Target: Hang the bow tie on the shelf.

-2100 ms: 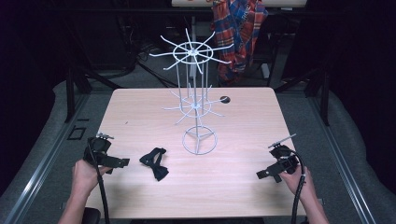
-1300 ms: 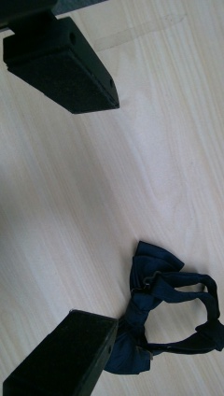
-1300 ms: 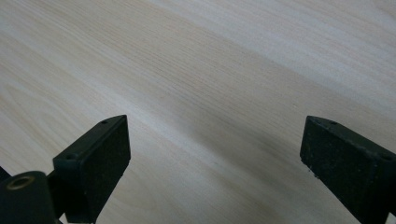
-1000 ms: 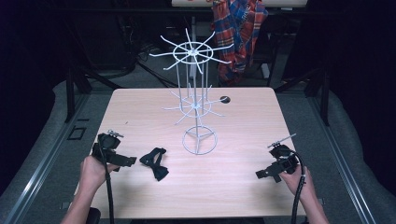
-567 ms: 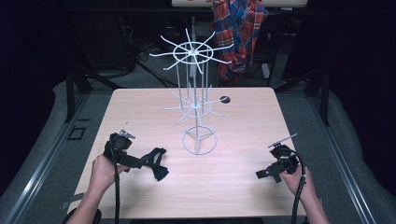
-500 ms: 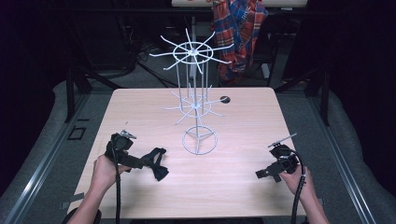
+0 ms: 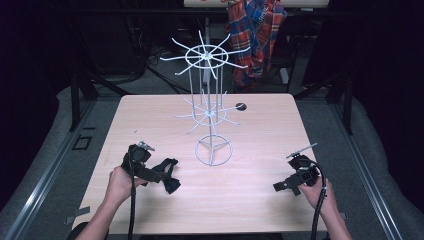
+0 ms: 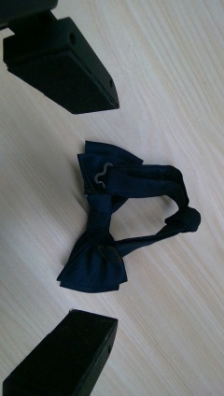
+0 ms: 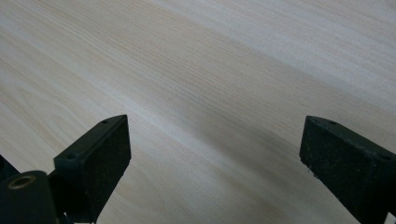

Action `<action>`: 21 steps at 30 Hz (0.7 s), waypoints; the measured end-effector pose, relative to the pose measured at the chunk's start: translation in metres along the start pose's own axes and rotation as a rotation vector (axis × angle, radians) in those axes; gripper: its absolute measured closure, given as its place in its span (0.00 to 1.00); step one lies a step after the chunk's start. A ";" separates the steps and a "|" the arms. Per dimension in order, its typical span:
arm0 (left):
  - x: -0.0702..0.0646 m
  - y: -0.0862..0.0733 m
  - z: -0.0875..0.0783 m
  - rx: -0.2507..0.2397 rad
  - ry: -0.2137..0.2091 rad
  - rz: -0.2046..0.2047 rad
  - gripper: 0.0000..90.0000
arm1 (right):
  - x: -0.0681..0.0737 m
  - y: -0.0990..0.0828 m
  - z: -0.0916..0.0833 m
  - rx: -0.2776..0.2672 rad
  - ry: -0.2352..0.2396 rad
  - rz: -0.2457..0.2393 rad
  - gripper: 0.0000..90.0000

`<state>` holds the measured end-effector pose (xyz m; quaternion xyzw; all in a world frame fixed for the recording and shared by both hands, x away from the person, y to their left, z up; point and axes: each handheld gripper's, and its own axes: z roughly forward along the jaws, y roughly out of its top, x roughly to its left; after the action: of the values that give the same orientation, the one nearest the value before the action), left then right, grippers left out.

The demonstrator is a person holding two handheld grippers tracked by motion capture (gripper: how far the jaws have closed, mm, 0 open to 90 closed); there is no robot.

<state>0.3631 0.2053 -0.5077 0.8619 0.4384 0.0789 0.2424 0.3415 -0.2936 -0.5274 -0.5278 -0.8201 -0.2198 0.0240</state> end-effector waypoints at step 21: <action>-0.007 0.010 0.024 0.054 -0.060 0.016 0.34 | -0.003 -0.001 -0.002 0.025 -0.002 -0.017 0.10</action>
<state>0.3738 0.1866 -0.5230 0.8735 0.4260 0.0432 0.2316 0.3419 -0.2975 -0.5266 -0.5207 -0.8273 -0.2090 0.0278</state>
